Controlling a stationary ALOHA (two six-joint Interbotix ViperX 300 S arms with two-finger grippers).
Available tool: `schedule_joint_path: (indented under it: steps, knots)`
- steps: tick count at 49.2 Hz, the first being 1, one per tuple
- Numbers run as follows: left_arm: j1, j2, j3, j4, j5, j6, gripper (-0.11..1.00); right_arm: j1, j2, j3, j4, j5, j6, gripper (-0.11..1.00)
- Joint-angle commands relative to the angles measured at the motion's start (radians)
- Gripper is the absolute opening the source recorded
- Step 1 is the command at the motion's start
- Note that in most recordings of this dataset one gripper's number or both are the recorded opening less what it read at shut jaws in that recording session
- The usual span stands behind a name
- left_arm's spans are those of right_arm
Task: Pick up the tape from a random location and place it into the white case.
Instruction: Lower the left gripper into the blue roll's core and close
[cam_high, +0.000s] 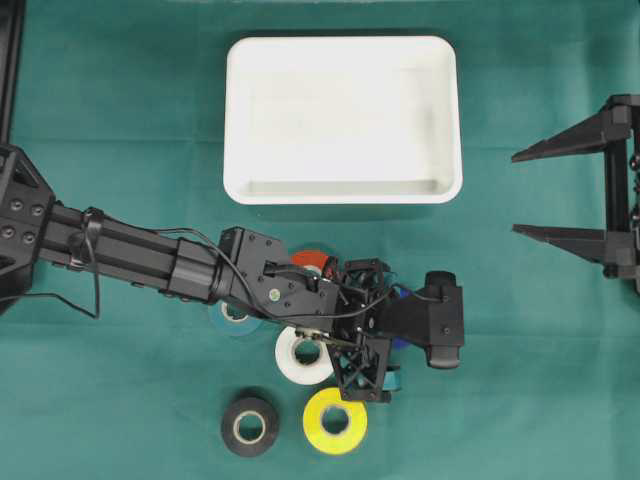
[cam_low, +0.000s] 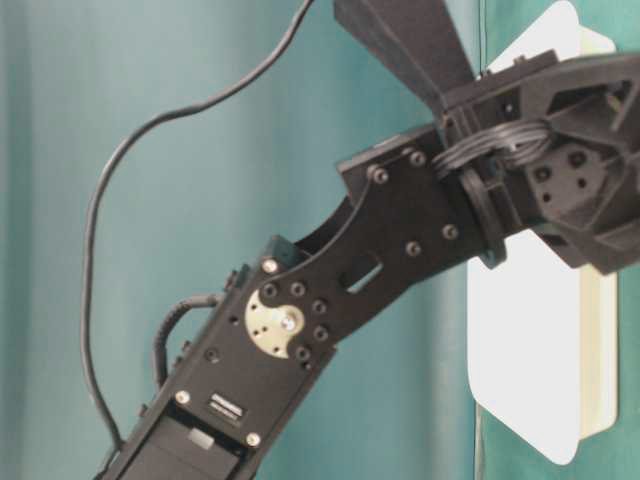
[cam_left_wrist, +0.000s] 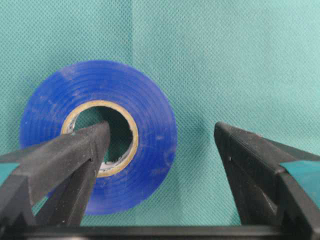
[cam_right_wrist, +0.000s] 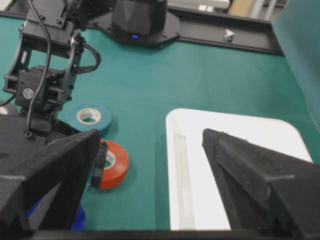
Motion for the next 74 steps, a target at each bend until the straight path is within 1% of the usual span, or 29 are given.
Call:
schedule_joint_path:
  steps: [1,6,10,15,17,19,25,27,52,68,74]
  knots:
    - [-0.003,-0.012,-0.011,0.003,-0.008,-0.002,0.99,-0.002,0.008,-0.020,-0.002,-0.003,0.000,0.93]
    - [-0.003,-0.011,-0.011,0.003,-0.008,-0.002,0.98,-0.002,0.008,-0.020,0.000,-0.005,0.002,0.93]
    - [-0.003,-0.011,-0.009,0.003,-0.005,-0.002,0.95,-0.002,0.008,-0.020,0.000,-0.005,0.002,0.93]
    - [-0.003,-0.011,-0.011,0.003,-0.005,-0.002,0.84,-0.002,0.008,-0.018,-0.002,-0.005,0.002,0.93]
    - [-0.003,-0.011,-0.011,0.003,-0.003,-0.002,0.77,-0.002,0.008,-0.020,0.000,-0.005,0.002,0.93]
    - [-0.003,-0.011,-0.009,0.003,-0.003,-0.002,0.67,-0.002,0.008,-0.018,0.000,-0.005,0.002,0.93]
    - [0.000,-0.012,-0.009,0.003,-0.003,-0.002,0.31,-0.002,0.009,-0.018,0.000,-0.003,0.002,0.93]
    - [0.000,-0.012,-0.011,0.003,-0.003,-0.002,0.24,-0.002,0.009,-0.020,0.000,-0.003,0.002,0.93]
    - [0.002,-0.025,-0.017,0.003,0.003,-0.003,0.24,-0.002,0.012,-0.020,0.000,-0.005,0.002,0.93]
    - [0.000,-0.109,-0.040,0.003,0.094,-0.002,0.24,-0.002,0.011,-0.020,0.000,0.000,0.002,0.93]
    - [0.000,-0.163,-0.049,0.003,0.127,0.002,0.24,-0.002,0.012,-0.020,0.000,0.002,0.002,0.93]
